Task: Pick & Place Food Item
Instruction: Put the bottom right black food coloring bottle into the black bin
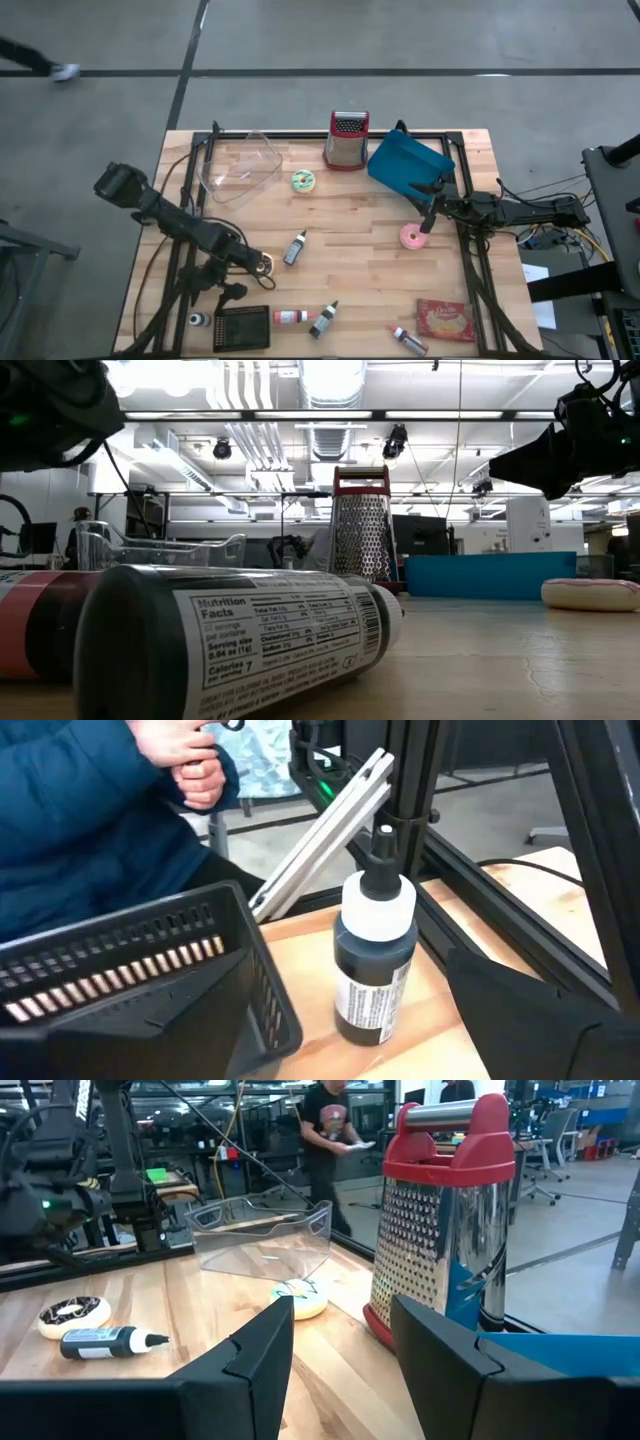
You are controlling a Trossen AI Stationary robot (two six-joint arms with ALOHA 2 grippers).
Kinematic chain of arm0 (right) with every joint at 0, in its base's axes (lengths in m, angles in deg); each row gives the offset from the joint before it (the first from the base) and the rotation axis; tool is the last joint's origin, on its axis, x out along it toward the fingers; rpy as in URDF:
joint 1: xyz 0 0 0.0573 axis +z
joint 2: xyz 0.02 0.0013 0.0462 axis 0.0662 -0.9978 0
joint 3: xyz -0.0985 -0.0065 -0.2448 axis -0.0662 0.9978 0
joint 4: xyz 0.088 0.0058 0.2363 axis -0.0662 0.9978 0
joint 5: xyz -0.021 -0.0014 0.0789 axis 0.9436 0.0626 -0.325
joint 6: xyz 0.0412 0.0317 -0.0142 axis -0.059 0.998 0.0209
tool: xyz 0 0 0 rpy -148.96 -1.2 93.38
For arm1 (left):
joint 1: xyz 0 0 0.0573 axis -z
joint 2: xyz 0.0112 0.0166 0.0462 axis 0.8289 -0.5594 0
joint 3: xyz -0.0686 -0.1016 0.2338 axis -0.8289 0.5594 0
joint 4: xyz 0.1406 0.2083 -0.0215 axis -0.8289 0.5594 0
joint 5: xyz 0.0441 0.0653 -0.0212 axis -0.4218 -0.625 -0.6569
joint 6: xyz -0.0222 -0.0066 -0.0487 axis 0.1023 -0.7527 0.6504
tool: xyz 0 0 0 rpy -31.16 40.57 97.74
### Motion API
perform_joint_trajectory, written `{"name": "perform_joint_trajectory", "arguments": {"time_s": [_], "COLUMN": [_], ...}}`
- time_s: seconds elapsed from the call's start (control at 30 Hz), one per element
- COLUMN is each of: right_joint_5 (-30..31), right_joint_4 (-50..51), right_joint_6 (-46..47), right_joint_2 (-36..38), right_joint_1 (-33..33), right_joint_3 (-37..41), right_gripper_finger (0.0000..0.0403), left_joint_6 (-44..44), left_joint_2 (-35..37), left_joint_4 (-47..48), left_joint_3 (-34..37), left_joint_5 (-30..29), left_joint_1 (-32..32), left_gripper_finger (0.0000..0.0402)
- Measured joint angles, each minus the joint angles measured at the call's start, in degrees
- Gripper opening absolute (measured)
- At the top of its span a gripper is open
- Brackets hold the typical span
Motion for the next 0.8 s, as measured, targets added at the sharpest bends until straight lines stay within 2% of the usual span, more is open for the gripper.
{"name": "perform_joint_trajectory", "arguments": {"time_s": [0.3, 0.53, 0.8], "right_joint_5": [0.0, 0.0, 0.0], "right_joint_4": [0.0, 0.0, 0.0], "right_joint_6": [0.0, 0.0, 0.0], "right_joint_2": [0.0, 0.0, 0.0], "right_joint_1": [0.0, 0.0, 0.0], "right_joint_3": [0.0, 0.0, 0.0], "right_gripper_finger": [0.0164, 0.0164, 0.0164], "left_joint_6": [-2.3, -1.4, -1.1], "left_joint_2": [-2.5, -2.9, -6.6], "left_joint_4": [-1.0, -3.0, -3.3], "left_joint_3": [-0.7, -1.3, -1.2], "left_joint_5": [-0.7, -0.5, -0.5], "left_joint_1": [4.0, 5.6, 6.4], "left_gripper_finger": [0.0339, 0.0339, 0.0339]}}
